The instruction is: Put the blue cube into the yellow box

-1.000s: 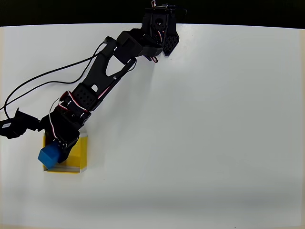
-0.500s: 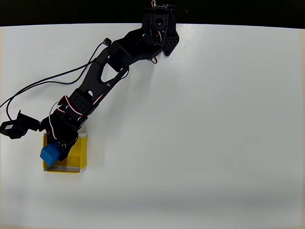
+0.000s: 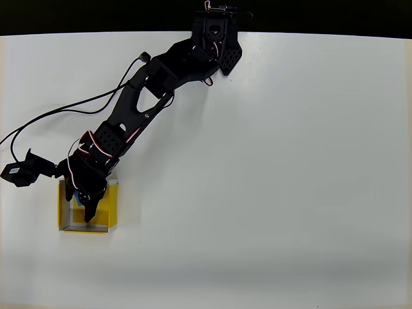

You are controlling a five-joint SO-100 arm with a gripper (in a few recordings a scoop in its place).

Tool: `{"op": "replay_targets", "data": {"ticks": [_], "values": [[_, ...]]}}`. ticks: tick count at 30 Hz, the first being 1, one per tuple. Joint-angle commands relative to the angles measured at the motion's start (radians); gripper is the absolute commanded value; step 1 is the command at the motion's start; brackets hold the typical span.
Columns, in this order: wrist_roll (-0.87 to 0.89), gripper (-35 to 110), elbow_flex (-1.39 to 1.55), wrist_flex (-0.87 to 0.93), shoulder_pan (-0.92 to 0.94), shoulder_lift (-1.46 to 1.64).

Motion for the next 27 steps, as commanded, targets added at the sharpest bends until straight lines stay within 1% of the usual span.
{"op": "replay_targets", "data": {"ticks": [1, 8, 12, 21, 27], "values": [[-0.02, 33, -0.009, -0.038, -0.015, 0.218], [-0.044, 33, 0.149, -0.084, -0.08, 0.532], [-0.071, 26, 0.316, -0.118, -0.137, 0.723], [-0.173, 9, 0.841, -0.117, -0.298, 1.163], [-0.202, 3, 1.198, -0.101, -0.407, 1.463]]}}
